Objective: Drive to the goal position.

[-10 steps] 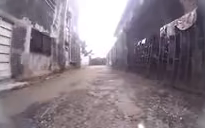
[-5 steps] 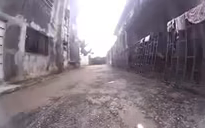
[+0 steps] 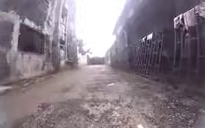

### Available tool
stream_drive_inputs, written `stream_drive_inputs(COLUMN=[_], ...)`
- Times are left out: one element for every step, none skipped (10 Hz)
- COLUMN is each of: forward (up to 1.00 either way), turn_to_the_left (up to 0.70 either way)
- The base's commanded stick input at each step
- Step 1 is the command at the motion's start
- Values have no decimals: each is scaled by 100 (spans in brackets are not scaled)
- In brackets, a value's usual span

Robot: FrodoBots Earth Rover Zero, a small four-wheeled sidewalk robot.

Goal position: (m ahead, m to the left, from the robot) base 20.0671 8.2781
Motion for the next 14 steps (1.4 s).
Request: stream_drive_inputs(forward=[70,70,70,70,70,70,70,70,70,70,70,70,70,70], turn_to_the_left=[0,0,0,0,0,0,0,0,0,0,0,0,0,0])
